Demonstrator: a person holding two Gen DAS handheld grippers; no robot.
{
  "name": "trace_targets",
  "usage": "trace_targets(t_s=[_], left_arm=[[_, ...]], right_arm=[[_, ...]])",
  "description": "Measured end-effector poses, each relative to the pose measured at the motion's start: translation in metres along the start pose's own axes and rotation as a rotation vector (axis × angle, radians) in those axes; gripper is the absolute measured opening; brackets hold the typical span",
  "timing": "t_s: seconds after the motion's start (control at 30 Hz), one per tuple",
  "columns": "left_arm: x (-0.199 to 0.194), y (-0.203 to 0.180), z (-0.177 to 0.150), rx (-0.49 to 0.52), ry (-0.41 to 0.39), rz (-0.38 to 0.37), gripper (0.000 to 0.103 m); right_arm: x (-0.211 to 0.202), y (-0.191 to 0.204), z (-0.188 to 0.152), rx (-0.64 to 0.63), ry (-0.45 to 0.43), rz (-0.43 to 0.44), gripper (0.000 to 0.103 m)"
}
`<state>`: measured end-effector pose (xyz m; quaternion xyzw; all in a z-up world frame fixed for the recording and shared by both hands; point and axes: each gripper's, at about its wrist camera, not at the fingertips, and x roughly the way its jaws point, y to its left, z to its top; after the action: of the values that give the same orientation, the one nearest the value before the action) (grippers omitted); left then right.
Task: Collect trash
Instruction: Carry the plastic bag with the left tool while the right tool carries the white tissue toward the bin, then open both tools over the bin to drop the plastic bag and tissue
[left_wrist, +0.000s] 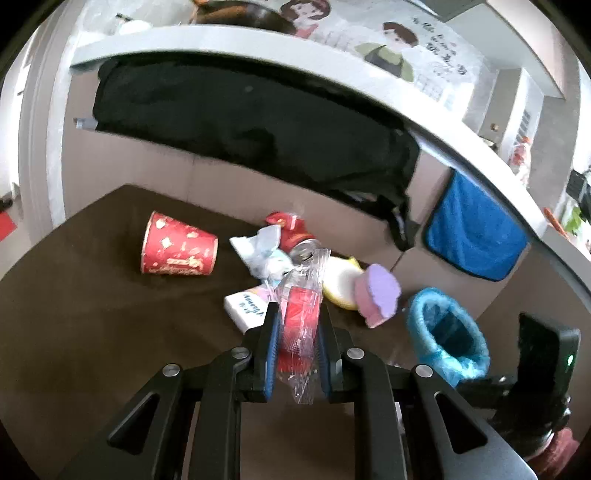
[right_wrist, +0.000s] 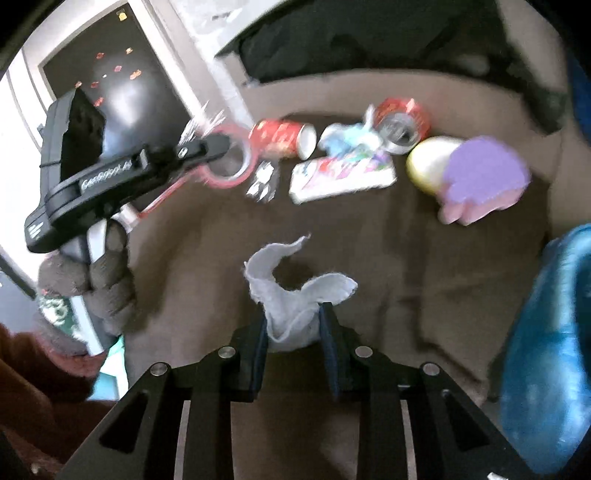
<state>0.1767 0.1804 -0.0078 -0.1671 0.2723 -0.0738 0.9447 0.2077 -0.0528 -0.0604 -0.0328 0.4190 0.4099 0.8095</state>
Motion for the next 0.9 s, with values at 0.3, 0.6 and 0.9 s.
trace_targets(t_s=[0.3,0.6,0.9], left_arm=[[-0.019,-0.086,0.007,0.124,-0.060,-0.083,0.019],[0.003,-0.197,0.013,0.221,-0.083,-0.218,0.019],[0.053,-0.269,-0.001,0.298,-0.037,-0.244,0.019]], right_arm=[[-0.117,-0.017,0.005,0.038,-0.305,-0.260,0.025],[-0.198,-0.058,-0.009,0.098,-0.468,-0.483,0.025],[-0.220,-0.106,-0.024,0.171,-0.506,-0.588,0.025]])
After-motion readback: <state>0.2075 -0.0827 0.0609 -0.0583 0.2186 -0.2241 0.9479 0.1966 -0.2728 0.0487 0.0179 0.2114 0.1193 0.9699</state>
